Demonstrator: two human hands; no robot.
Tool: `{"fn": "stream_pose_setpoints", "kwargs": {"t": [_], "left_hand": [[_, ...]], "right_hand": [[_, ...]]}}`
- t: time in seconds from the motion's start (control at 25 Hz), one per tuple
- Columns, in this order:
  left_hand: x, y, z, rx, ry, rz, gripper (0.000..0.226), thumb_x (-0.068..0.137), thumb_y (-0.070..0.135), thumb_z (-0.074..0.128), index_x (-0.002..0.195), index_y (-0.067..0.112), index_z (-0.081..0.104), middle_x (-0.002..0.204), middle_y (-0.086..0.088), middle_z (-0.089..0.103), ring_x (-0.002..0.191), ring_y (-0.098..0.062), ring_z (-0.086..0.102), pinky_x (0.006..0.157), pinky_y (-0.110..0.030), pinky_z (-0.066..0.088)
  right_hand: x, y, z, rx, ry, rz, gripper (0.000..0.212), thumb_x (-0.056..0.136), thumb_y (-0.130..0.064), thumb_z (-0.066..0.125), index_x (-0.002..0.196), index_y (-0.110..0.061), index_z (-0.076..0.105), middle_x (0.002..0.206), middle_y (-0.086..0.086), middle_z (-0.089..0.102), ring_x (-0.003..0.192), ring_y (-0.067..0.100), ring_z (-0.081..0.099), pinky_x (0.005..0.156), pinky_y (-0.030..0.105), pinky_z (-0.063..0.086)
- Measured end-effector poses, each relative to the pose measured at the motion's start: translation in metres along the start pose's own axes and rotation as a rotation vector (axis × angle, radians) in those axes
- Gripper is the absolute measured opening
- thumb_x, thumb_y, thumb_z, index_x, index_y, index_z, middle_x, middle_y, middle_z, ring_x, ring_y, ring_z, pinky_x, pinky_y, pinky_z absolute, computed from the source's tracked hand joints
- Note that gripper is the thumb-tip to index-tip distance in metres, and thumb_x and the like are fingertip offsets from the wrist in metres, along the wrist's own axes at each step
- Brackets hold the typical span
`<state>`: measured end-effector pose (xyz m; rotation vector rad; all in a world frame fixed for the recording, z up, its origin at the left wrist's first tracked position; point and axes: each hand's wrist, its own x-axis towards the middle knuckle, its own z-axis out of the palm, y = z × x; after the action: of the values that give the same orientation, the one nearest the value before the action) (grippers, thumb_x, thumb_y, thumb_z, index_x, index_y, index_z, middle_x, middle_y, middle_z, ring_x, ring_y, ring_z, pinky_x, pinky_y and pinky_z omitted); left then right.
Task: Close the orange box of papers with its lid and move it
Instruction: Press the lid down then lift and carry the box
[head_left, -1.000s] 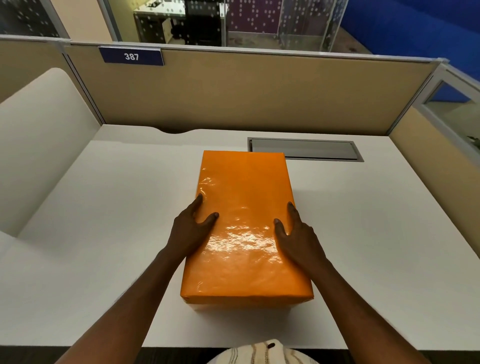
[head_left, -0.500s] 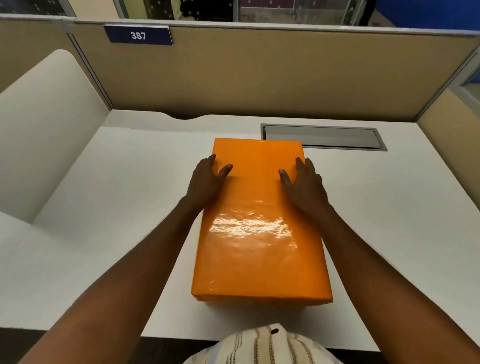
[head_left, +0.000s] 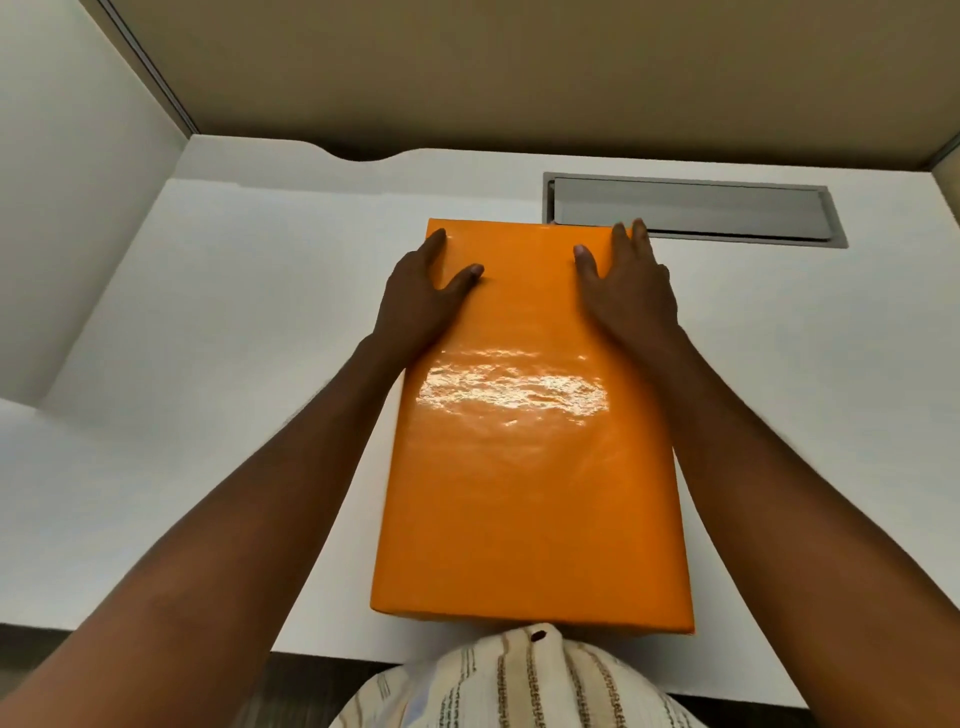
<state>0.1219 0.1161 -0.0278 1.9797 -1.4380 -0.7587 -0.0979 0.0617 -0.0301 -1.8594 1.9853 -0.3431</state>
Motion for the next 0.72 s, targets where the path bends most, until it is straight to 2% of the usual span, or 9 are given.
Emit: {"fn": "stream_pose_setpoints", "kwargs": {"t": [0.4, 0.6, 0.72], "left_hand": [[0.009, -0.009, 0.008, 0.060, 0.006, 0.028, 0.079, 0.088, 0.054, 0.053, 0.151, 0.023, 0.018, 0.147, -0.009, 0.044, 0.132, -0.028, 0.045, 0.107, -0.038, 0.036], [0.010, -0.012, 0.010, 0.042, -0.007, 0.042, 0.082, 0.086, 0.057, 0.052, 0.151, 0.022, 0.017, 0.143, -0.011, 0.047, 0.129, -0.029, 0.047, 0.106, -0.041, 0.037], [0.010, -0.013, 0.007, 0.028, -0.028, -0.008, 0.090, 0.079, 0.068, 0.049, 0.151, 0.025, 0.016, 0.144, -0.014, 0.045, 0.129, -0.033, 0.047, 0.107, -0.046, 0.038]], "right_hand": [[0.004, 0.002, 0.008, -0.040, 0.042, -0.006, 0.078, 0.089, -0.063, 0.036, 0.152, -0.018, 0.020, 0.162, 0.005, 0.012, 0.141, 0.043, 0.027, 0.108, 0.055, 0.032], [0.001, 0.002, 0.006, -0.041, 0.020, -0.014, 0.079, 0.091, -0.063, 0.032, 0.153, -0.019, 0.013, 0.163, 0.003, 0.004, 0.140, 0.042, 0.029, 0.108, 0.053, 0.034], [0.003, 0.006, 0.002, -0.012, -0.064, -0.040, 0.080, 0.091, -0.062, 0.032, 0.153, -0.020, 0.007, 0.163, 0.003, -0.003, 0.143, 0.043, 0.022, 0.111, 0.056, 0.029]]}}
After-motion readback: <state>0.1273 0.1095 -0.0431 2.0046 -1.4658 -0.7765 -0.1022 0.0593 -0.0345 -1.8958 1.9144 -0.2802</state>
